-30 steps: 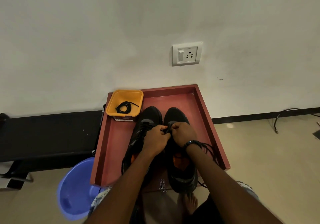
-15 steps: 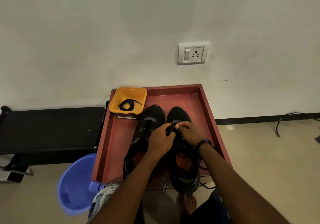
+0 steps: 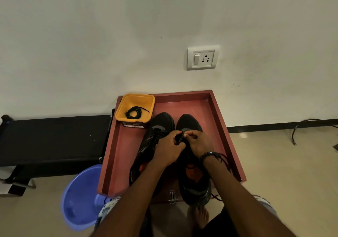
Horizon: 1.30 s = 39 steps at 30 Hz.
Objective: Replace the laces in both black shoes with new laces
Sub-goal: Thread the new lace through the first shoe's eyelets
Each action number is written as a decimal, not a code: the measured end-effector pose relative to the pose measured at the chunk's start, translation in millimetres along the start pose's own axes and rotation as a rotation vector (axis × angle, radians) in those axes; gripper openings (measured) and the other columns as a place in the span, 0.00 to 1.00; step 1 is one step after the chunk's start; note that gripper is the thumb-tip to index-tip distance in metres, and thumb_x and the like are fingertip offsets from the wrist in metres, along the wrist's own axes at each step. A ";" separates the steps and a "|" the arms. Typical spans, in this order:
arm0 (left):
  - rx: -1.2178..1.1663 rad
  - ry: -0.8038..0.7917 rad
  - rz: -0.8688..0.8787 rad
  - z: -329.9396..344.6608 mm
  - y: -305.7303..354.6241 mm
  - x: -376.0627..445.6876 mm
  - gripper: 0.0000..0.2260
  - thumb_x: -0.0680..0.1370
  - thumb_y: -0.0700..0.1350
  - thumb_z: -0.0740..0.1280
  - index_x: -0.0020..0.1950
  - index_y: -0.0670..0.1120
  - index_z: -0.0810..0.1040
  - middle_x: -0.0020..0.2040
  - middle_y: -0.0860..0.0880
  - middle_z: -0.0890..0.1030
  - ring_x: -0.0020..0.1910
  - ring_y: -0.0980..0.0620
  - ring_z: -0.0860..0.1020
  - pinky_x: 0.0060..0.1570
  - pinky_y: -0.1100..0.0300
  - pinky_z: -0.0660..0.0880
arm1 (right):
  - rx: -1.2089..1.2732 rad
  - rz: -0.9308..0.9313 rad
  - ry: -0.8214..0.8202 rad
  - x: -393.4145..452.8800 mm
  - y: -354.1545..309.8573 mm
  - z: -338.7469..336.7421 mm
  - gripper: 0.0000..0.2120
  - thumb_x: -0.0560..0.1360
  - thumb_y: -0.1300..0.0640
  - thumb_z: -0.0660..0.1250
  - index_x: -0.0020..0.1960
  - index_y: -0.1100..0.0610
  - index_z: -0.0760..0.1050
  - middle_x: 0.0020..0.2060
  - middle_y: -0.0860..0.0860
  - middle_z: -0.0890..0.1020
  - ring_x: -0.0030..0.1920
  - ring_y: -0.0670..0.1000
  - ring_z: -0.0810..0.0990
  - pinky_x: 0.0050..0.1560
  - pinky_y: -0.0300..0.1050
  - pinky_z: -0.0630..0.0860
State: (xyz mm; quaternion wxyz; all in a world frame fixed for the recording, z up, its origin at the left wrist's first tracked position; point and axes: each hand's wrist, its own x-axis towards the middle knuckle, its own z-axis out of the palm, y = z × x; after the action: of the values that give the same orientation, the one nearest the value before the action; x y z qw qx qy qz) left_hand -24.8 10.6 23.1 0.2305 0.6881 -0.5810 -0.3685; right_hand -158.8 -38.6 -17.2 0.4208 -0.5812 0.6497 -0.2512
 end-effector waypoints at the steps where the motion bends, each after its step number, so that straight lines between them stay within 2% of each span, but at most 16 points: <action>1: 0.005 -0.012 0.001 -0.6 0.6 0.2 0.22 0.78 0.47 0.67 0.72 0.55 0.70 0.56 0.50 0.81 0.52 0.53 0.78 0.54 0.59 0.74 | 0.008 0.008 0.018 -1.0 1.0 0.9 0.06 0.79 0.50 0.67 0.48 0.43 0.82 0.44 0.42 0.83 0.46 0.45 0.80 0.51 0.49 0.80; 4: 0.038 -0.039 0.003 -2.8 1.6 3.2 0.22 0.78 0.47 0.67 0.72 0.54 0.69 0.50 0.52 0.80 0.50 0.52 0.79 0.58 0.52 0.76 | 0.058 0.023 0.028 -1.5 1.5 1.0 0.05 0.79 0.49 0.67 0.48 0.44 0.82 0.44 0.41 0.83 0.46 0.44 0.80 0.51 0.47 0.80; 6: 0.045 -0.044 -0.002 -2.8 1.3 4.3 0.22 0.77 0.48 0.68 0.71 0.53 0.69 0.48 0.52 0.80 0.49 0.51 0.80 0.57 0.50 0.77 | 0.072 0.022 0.007 -0.4 2.4 -0.9 0.04 0.79 0.50 0.67 0.48 0.44 0.81 0.44 0.41 0.83 0.47 0.45 0.81 0.51 0.47 0.80; 11: 0.023 -0.053 0.006 -3.5 0.6 3.5 0.23 0.77 0.47 0.68 0.71 0.53 0.69 0.46 0.53 0.80 0.46 0.52 0.79 0.54 0.53 0.78 | 0.068 0.024 -0.026 2.6 -0.1 -4.1 0.05 0.78 0.52 0.69 0.44 0.44 0.78 0.42 0.44 0.83 0.45 0.48 0.82 0.50 0.51 0.81; 14: 0.006 -0.081 -0.004 -5.1 -1.3 7.1 0.23 0.77 0.48 0.68 0.71 0.54 0.69 0.45 0.54 0.79 0.45 0.53 0.79 0.54 0.52 0.78 | 0.080 0.047 -0.002 2.8 -3.4 -3.1 0.06 0.78 0.53 0.68 0.43 0.45 0.77 0.42 0.45 0.83 0.45 0.48 0.81 0.50 0.50 0.81; 18: -0.032 -0.098 -0.022 -7.3 -1.7 10.2 0.23 0.78 0.48 0.68 0.72 0.54 0.68 0.42 0.55 0.78 0.43 0.55 0.79 0.48 0.58 0.77 | 0.111 0.081 0.033 1.0 -6.2 0.8 0.06 0.78 0.53 0.68 0.43 0.44 0.79 0.42 0.42 0.83 0.47 0.46 0.81 0.51 0.47 0.80; 22: -0.096 -0.110 -0.056 -9.4 -2.3 16.0 0.16 0.80 0.50 0.65 0.68 0.54 0.73 0.46 0.50 0.81 0.45 0.52 0.81 0.52 0.52 0.80 | 0.163 0.122 0.041 -0.1 -6.9 5.3 0.06 0.77 0.52 0.69 0.43 0.43 0.81 0.44 0.42 0.84 0.48 0.46 0.81 0.53 0.50 0.81; 23: -0.095 -0.097 -0.052 -10.5 -2.5 19.5 0.13 0.82 0.50 0.63 0.66 0.52 0.74 0.49 0.49 0.81 0.46 0.52 0.81 0.52 0.52 0.79 | 0.168 0.121 0.049 -0.9 -7.2 5.4 0.07 0.77 0.52 0.69 0.42 0.43 0.80 0.44 0.43 0.84 0.48 0.47 0.82 0.52 0.51 0.81; 25: -0.004 -0.027 -0.008 -11.4 -1.6 28.6 0.11 0.83 0.48 0.61 0.64 0.49 0.77 0.53 0.48 0.82 0.46 0.55 0.78 0.49 0.59 0.76 | 0.169 0.114 0.062 -1.8 -6.2 5.2 0.07 0.77 0.52 0.70 0.42 0.42 0.81 0.44 0.42 0.84 0.47 0.47 0.82 0.52 0.50 0.81; 28: 0.083 0.099 0.034 -6.6 1.3 37.7 0.07 0.81 0.44 0.66 0.57 0.46 0.80 0.50 0.47 0.83 0.43 0.57 0.76 0.41 0.68 0.69 | 0.194 0.117 0.048 -3.3 -2.7 5.3 0.04 0.78 0.53 0.69 0.48 0.46 0.82 0.45 0.43 0.83 0.47 0.46 0.81 0.52 0.48 0.81; 30: 0.065 0.144 0.024 -1.2 0.8 42.8 0.05 0.79 0.43 0.69 0.53 0.45 0.81 0.47 0.49 0.83 0.42 0.58 0.76 0.38 0.71 0.66 | 0.192 0.106 0.045 -3.4 -0.8 5.0 0.03 0.77 0.55 0.69 0.50 0.49 0.77 0.46 0.46 0.82 0.46 0.49 0.81 0.50 0.51 0.81; 33: 0.052 0.154 0.049 3.5 -1.2 48.4 0.03 0.79 0.42 0.69 0.51 0.45 0.81 0.44 0.52 0.79 0.42 0.58 0.75 0.36 0.71 0.66 | 0.170 0.108 0.046 -2.4 -2.3 2.1 0.07 0.76 0.54 0.69 0.47 0.49 0.71 0.45 0.51 0.80 0.46 0.54 0.81 0.49 0.57 0.81; 37: 0.112 0.118 0.068 5.9 -1.4 55.3 0.05 0.80 0.38 0.64 0.47 0.47 0.76 0.47 0.49 0.80 0.44 0.55 0.76 0.38 0.67 0.68 | 0.069 0.093 0.025 -1.6 -0.7 1.5 0.06 0.77 0.51 0.68 0.49 0.47 0.70 0.43 0.48 0.79 0.44 0.53 0.81 0.48 0.58 0.80; 39: 0.071 0.165 0.047 2.2 2.4 58.1 0.07 0.81 0.36 0.60 0.47 0.46 0.73 0.45 0.47 0.79 0.42 0.53 0.77 0.38 0.64 0.72 | 0.058 0.088 -0.008 -3.7 -2.1 -1.1 0.07 0.77 0.52 0.67 0.51 0.48 0.70 0.42 0.47 0.80 0.44 0.52 0.81 0.49 0.56 0.80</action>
State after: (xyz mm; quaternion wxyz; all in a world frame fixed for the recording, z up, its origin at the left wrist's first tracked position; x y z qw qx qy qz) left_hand -24.9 -46.0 9.6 0.2617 0.7100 -0.5888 -0.2841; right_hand -158.7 -35.7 -13.9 0.4505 -0.5406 0.6655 -0.2488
